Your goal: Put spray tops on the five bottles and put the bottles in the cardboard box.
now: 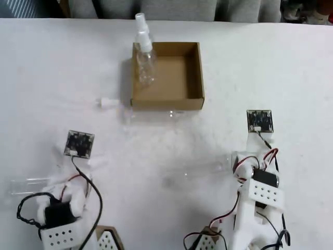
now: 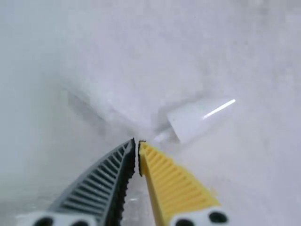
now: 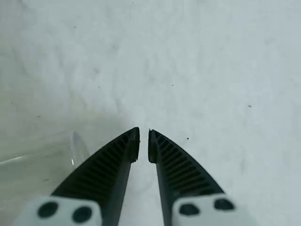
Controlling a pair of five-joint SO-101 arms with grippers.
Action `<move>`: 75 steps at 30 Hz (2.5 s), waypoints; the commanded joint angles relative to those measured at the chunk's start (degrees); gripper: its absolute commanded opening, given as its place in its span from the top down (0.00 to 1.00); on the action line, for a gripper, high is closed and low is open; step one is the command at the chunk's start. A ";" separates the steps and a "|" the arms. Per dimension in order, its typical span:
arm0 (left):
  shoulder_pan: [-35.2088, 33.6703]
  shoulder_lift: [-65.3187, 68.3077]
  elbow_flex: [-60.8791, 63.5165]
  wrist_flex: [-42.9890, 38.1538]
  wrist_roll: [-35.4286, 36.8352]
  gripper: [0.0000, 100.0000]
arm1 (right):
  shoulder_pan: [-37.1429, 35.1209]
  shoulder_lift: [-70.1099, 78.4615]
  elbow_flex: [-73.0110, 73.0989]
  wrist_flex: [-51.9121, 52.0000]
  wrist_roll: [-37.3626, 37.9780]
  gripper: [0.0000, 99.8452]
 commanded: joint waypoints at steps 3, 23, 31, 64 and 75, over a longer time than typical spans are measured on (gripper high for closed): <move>-6.46 -0.84 -12.66 -2.73 -0.62 0.97 | -0.31 -0.84 -0.44 -0.92 0.70 0.98; -15.69 38.81 -47.91 13.19 -5.98 0.97 | -0.31 -0.84 -0.44 -1.01 0.70 0.98; -16.13 50.15 -56.35 22.68 -46.86 0.97 | -0.40 -0.84 -0.44 -1.01 0.70 0.98; -26.07 50.24 -31.21 -6.68 -91.08 0.72 | -0.66 -0.84 0.09 -1.10 0.70 0.98; -20.62 50.33 -27.69 -9.32 -89.85 0.72 | -0.48 -0.84 0.09 -1.10 0.70 0.98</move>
